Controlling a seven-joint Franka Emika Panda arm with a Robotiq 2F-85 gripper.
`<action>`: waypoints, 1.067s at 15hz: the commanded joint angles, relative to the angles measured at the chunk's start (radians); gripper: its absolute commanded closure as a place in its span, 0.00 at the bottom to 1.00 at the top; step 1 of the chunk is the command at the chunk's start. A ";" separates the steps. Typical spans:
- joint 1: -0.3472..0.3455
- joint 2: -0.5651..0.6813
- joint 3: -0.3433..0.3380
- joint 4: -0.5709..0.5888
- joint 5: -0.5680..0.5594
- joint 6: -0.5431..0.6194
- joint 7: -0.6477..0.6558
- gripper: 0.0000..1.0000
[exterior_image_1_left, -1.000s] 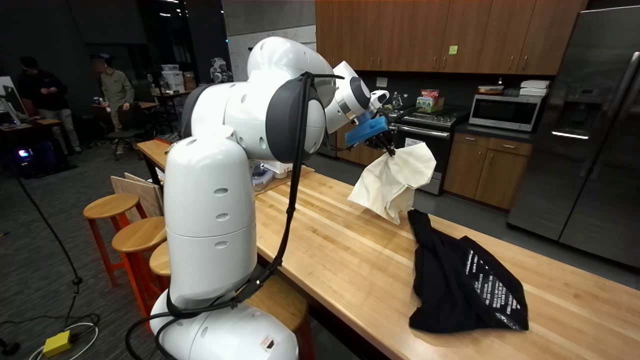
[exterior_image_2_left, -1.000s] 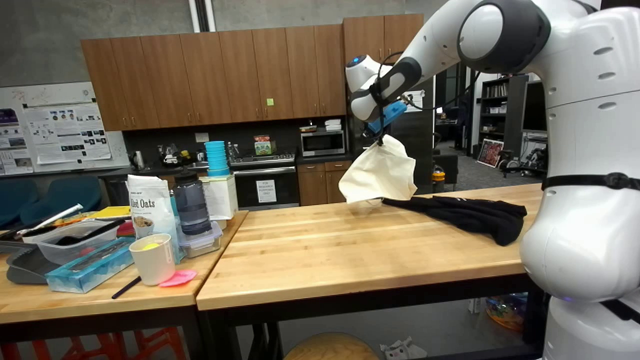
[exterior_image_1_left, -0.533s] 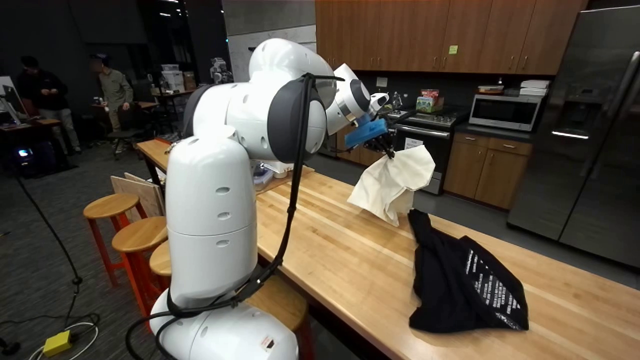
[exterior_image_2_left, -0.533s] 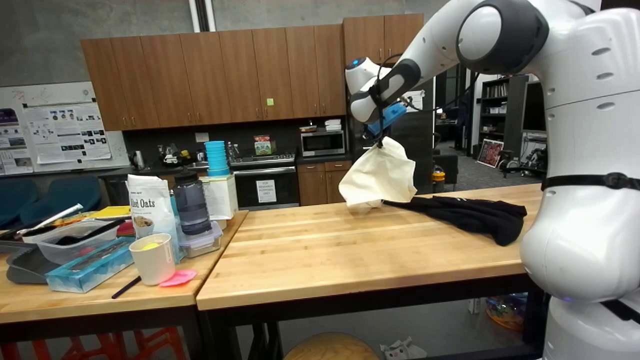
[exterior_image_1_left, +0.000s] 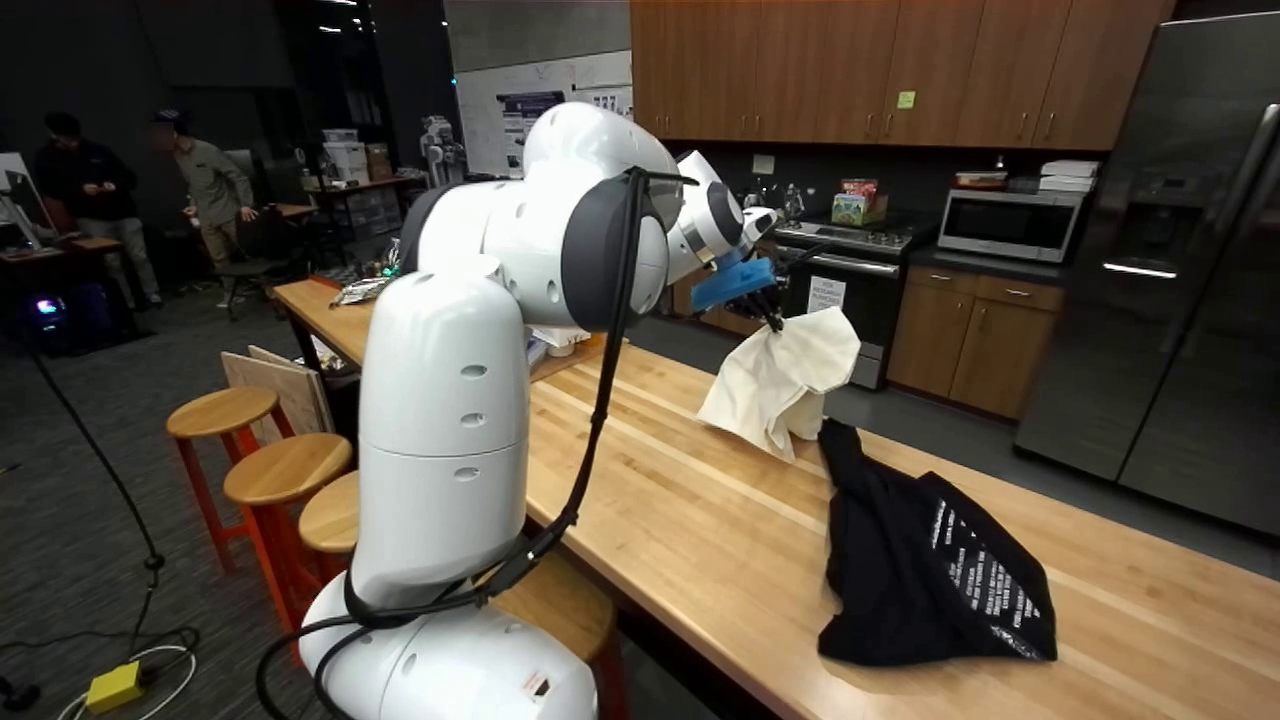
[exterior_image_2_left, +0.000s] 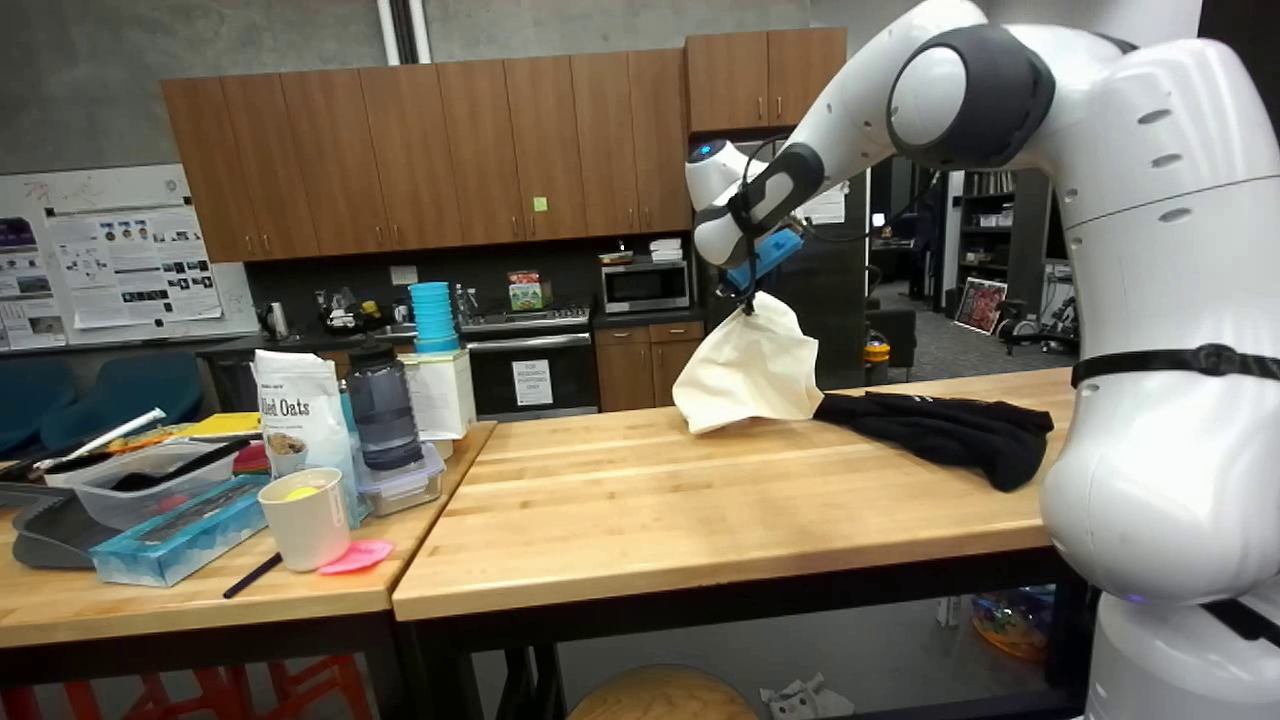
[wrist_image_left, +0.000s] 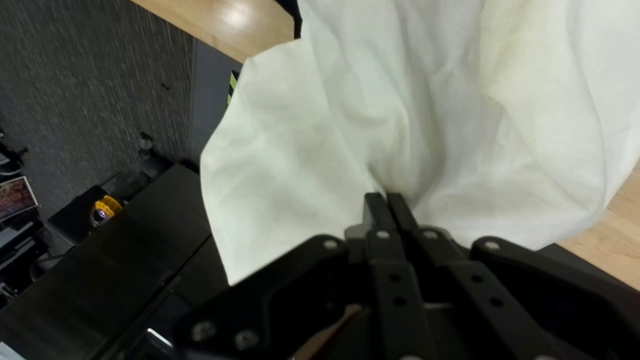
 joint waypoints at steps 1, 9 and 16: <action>0.033 0.111 -0.008 0.159 0.009 0.017 -0.073 1.00; 0.091 0.350 -0.006 0.461 0.132 -0.024 -0.291 1.00; 0.120 0.326 -0.032 0.355 0.173 -0.086 -0.206 1.00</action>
